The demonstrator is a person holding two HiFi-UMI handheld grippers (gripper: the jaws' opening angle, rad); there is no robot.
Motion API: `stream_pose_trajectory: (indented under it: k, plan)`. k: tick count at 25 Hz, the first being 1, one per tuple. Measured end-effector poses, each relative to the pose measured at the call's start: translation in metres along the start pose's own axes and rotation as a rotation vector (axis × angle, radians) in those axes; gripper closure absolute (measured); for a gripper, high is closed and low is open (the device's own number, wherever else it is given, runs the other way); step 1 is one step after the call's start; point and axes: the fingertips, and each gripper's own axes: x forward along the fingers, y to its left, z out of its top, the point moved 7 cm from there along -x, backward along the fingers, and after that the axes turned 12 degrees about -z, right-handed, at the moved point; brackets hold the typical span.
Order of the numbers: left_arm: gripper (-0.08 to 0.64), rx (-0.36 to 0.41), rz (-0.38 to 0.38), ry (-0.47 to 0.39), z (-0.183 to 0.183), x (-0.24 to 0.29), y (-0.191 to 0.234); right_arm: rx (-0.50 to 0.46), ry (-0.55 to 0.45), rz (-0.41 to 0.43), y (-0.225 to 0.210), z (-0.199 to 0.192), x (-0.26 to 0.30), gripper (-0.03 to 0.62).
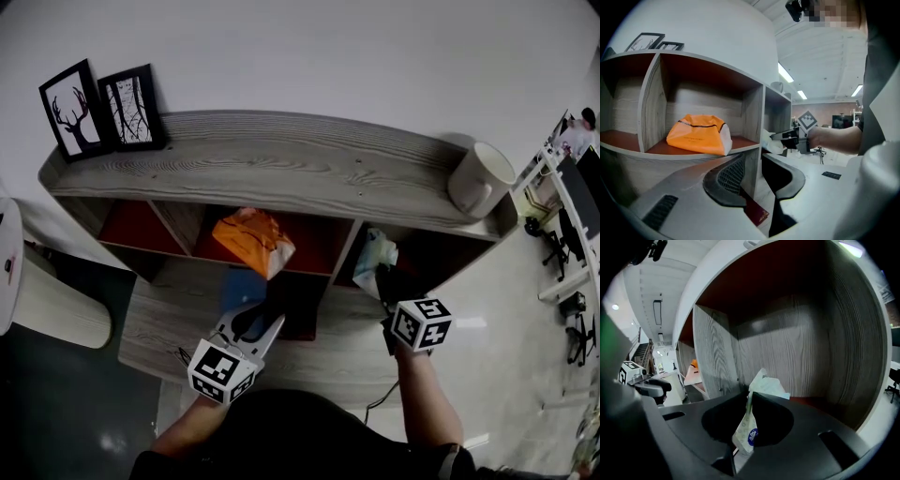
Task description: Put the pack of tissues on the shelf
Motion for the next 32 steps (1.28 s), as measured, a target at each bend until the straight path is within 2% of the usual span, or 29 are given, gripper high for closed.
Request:
stream_pose_trajectory:
  k: [6, 7, 10, 12, 18, 32]
  plan:
    - [0.440, -0.011, 0.001, 0.003, -0.003, 0.004, 0.000, 0.010, 0.001, 0.004, -0.003, -0.003, 0.007, 0.556]
    - [0.439, -0.013, 0.003, 0.002, -0.003, 0.003, 0.000, 0.010, -0.003, 0.001, -0.004, -0.003, 0.007, 0.541]
    - [0.440, -0.018, 0.007, 0.002, -0.005, 0.001, -0.004, 0.006, -0.019, -0.022, -0.008, -0.002, 0.004, 0.427]
    - [0.439, -0.017, 0.008, 0.000, -0.006, -0.002, -0.007, 0.011, -0.029, -0.039, -0.011, -0.002, 0.001, 0.406]
    - [0.439, -0.009, 0.015, -0.006, -0.005, -0.012, -0.018, 0.043, -0.086, -0.077, -0.016, 0.000, -0.022, 0.399]
    - [0.439, -0.027, -0.017, 0.000, -0.015, -0.029, -0.041, 0.074, -0.162, 0.026, 0.031, -0.011, -0.085, 0.399]
